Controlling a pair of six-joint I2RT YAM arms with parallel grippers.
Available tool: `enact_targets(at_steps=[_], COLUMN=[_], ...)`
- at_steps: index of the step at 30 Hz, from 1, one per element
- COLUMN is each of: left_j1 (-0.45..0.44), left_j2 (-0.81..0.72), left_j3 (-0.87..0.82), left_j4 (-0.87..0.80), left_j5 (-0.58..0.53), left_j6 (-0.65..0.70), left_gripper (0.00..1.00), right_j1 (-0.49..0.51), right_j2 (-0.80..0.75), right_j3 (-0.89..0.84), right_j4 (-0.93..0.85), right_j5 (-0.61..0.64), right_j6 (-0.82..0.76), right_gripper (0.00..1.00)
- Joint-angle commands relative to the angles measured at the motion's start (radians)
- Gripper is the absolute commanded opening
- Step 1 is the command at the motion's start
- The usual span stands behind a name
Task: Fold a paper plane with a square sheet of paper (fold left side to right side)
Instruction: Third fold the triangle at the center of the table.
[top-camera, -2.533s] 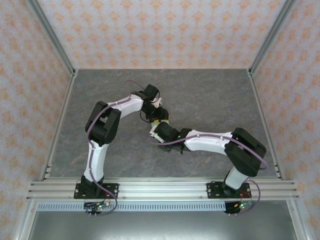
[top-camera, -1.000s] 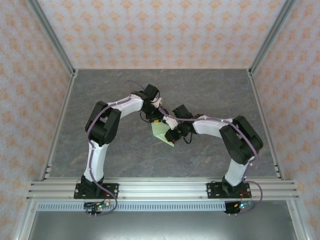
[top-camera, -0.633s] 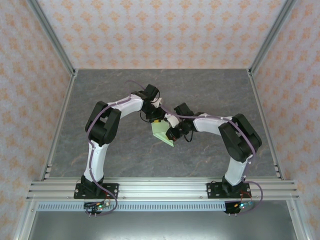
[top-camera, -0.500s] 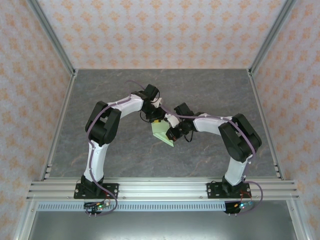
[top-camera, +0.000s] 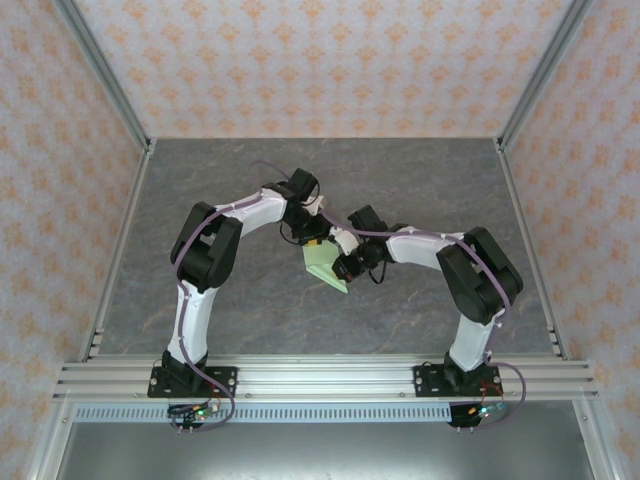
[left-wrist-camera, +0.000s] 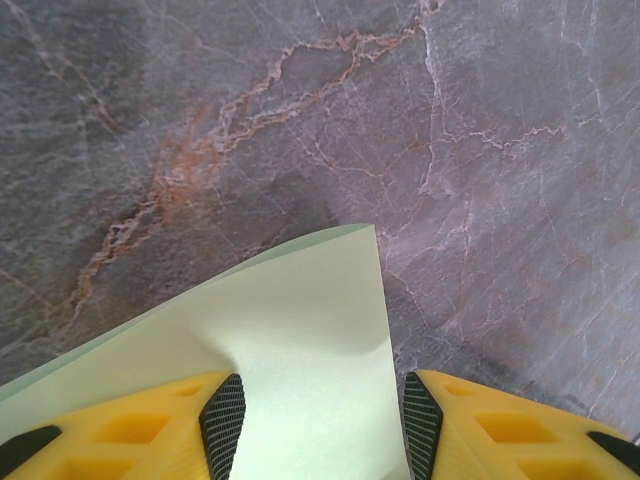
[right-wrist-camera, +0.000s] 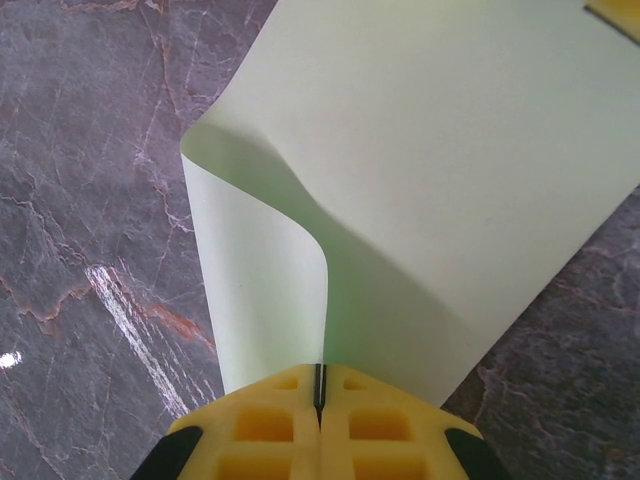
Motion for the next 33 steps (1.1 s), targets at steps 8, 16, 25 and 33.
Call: enact_targets(at_steps=[8,16,25,33], left_j1=[-0.016,-0.016,-0.016,-0.016], left_j2=[0.039,0.038,0.038,0.039], left_j3=[0.003,0.003,0.003,0.001], left_j4=[-0.078,-0.077,-0.077,-0.077], left_j5=[-0.028,-0.025,-0.025,-0.026], left_j6=[0.018,0.018,0.018,0.018], left_gripper=[0.5,0.5,0.5,0.5], right_j1=[-0.001,-0.001,0.0,-0.001], right_j2=[-0.064,-0.018,0.008,0.008], right_j3=[-0.007,-0.001,0.002,-0.011], right_j4=[-0.018,-0.02,-0.03,-0.025], right_j5=[0.027,0.03,0.015,0.019], right_j6=[0.0,-0.002,0.0,0.008], right_gripper=[0.03,0.03,0.03,0.03])
